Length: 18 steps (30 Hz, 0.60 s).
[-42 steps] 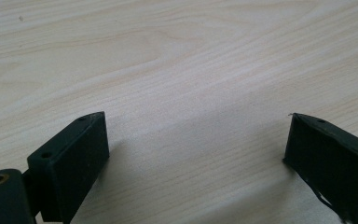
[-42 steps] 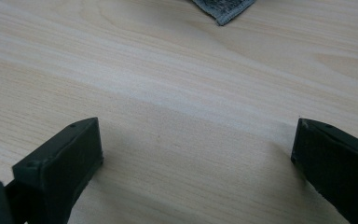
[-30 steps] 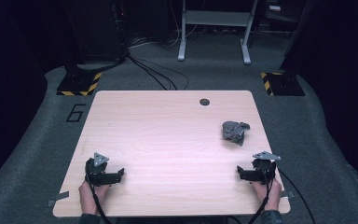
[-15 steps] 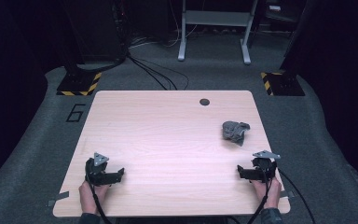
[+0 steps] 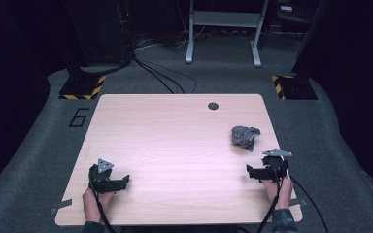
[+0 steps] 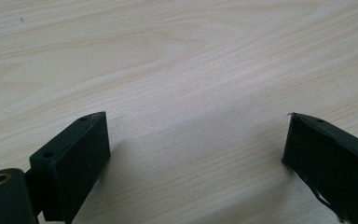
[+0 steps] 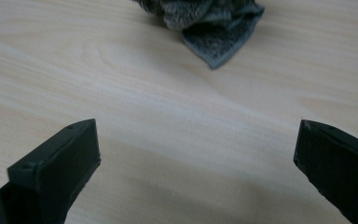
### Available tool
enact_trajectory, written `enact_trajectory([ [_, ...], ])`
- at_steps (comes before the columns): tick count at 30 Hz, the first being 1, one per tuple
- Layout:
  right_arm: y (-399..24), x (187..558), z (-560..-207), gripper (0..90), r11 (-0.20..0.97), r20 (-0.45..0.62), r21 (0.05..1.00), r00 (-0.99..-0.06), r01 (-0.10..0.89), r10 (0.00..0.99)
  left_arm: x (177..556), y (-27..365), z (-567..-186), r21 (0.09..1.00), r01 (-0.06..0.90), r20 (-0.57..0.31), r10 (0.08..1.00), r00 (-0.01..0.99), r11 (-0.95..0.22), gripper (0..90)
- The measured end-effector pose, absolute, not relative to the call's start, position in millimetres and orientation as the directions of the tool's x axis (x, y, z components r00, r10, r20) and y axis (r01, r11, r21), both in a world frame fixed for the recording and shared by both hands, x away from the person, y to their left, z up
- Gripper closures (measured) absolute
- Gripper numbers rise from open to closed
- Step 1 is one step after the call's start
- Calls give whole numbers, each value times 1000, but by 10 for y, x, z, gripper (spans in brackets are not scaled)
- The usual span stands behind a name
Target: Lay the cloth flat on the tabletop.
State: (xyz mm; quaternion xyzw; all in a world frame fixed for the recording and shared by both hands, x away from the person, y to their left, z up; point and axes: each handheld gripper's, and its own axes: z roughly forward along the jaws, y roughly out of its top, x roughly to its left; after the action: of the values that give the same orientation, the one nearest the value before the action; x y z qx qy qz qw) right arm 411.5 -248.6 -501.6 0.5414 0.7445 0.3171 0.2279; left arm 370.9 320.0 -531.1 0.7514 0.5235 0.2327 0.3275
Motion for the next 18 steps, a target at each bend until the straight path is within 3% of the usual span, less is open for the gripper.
enact_trajectory([
  [18, -2210, 4692, -4551, 0, 241, -10, 746, -352, 621, 936, 3708, 3199, -5312, 737, 632, 6, 939, 345, -237, 73],
])
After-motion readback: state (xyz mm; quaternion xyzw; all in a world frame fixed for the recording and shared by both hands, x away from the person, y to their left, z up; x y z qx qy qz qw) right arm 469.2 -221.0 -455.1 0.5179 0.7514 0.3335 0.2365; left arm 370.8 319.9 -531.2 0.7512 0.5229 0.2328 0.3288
